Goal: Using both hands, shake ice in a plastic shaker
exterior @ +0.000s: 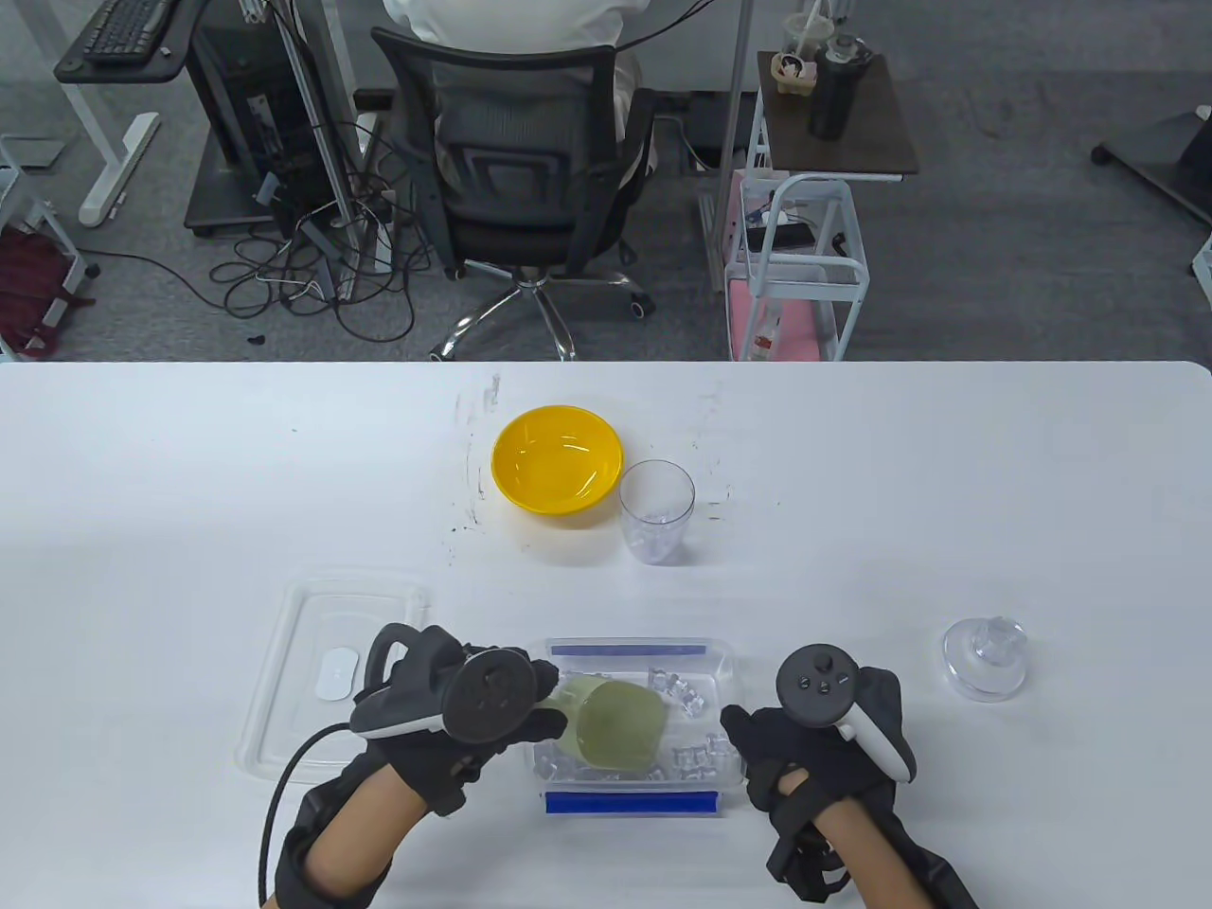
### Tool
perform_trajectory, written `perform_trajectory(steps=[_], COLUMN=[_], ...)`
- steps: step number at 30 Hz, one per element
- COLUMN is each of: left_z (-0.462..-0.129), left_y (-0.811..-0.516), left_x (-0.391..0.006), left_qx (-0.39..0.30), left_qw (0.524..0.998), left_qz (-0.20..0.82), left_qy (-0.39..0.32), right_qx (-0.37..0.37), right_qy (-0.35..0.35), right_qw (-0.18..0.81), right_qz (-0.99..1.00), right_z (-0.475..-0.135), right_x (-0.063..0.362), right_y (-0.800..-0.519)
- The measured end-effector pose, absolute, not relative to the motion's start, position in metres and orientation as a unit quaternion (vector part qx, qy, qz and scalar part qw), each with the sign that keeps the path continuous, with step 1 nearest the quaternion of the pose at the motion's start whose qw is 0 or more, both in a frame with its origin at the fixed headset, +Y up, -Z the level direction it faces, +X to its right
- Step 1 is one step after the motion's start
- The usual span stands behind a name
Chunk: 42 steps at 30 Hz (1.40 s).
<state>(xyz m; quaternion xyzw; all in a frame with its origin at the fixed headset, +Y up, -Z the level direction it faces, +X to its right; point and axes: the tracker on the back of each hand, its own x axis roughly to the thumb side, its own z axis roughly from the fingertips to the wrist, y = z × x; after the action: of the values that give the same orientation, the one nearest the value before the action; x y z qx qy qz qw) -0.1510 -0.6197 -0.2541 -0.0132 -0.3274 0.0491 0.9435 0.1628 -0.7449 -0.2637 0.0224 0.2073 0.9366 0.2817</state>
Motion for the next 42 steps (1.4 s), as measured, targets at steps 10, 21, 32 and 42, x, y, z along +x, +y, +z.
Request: perform_trajectory(steps=[10,21,32,42], left_z=[-0.279,-0.297,-0.295,-0.297], left_y=[-0.603,-0.63,-0.704,-0.726], left_x=[-0.11,-0.078,-0.13,-0.154], left_qx=[-0.151,-0.245,-0.21,-0.182], left_qw=[0.944,0.923,0.912,0.884], left_qz=[-0.046,-0.029,0.201,0.309], left_qy=[-0.29,-0.296,-0.29,-0.3], right_qx=[0.022,0.023,0.022,0.024], right_qy=[0.211,0.207,0.207,0.212], right_qw=[0.288,0.284,0.286,0.302], right_qz=[0.934,0.936,0.935,0.929], right_z=[-0.264,-0.264,-0.264,-0.265], right_x=[0.163,0.163,0.164,0.167], right_y=[-0.746,-0.746,-0.746,-0.748])
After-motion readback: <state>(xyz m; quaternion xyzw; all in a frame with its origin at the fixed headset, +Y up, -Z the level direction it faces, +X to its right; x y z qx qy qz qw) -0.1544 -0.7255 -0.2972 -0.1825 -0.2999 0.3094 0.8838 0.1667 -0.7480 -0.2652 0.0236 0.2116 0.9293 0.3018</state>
